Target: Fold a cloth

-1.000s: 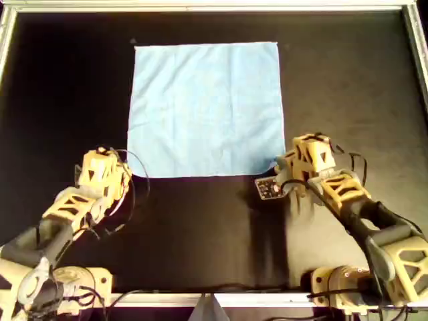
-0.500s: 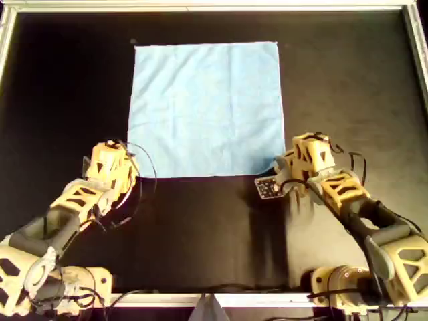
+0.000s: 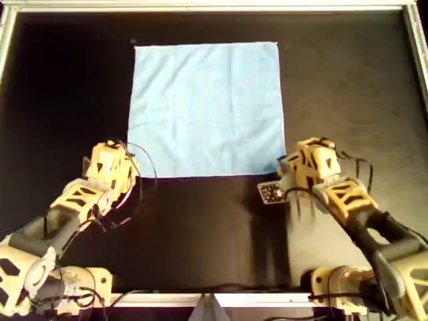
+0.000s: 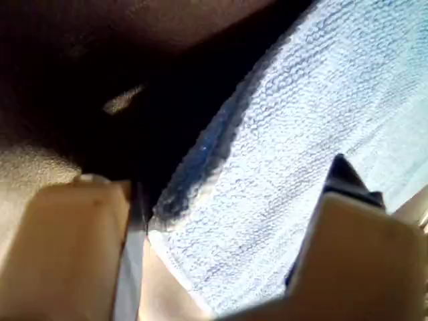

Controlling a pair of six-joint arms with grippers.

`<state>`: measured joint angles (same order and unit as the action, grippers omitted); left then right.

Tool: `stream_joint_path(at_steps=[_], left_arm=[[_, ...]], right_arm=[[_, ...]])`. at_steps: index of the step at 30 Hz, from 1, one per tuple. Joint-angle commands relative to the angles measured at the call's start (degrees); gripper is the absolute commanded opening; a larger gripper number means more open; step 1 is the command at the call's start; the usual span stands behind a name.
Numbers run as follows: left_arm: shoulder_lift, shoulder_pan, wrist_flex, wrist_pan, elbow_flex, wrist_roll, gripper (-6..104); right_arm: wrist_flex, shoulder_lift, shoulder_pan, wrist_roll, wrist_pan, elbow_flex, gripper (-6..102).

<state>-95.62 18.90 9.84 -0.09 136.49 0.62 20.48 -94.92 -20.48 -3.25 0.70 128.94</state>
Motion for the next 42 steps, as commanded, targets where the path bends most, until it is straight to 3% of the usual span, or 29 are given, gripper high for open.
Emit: stream_joint_path(at_steps=[1,15,18,22,27,32,39,42], left_arm=[[0.5,1.7,-0.4,0.2,-0.6,-0.3,91],[0.5,1.7,-0.4,0.3,-0.6,-0.4,91],[0.5,1.7,-0.4,0.3,-0.6,-0.4,91],[0.5,1.7,-0.4,0.3,-0.6,-0.4,87],[-0.5,1.7,-0.4,0.3,-0.5,-0.3,65],[-1.1,1.8,-0.5,0.4,-1.6,0.5,35],[-4.5,1.8,-0.4,0.4,-2.1,0.7,-4],[-4.8,1.8,-0.3,0.4,-1.3,0.7,-1]], right_arm=[[-2.0,-3.1,-0.2,-0.26,0.3,-1.8,92],[-2.0,12.0,-0.3,0.44,0.2,-14.2,91],[-2.0,12.0,-0.3,0.53,0.2,-14.3,81],[-2.0,12.0,-0.3,0.62,0.2,-14.4,56],[-2.2,12.0,-0.3,0.70,0.3,-14.9,23],[-2.2,11.9,-0.3,0.70,0.3,-14.9,1],[-2.1,11.3,-0.3,0.70,0.3,-13.3,-2],[-2.0,11.2,-0.3,0.70,0.3,-12.7,-2]])
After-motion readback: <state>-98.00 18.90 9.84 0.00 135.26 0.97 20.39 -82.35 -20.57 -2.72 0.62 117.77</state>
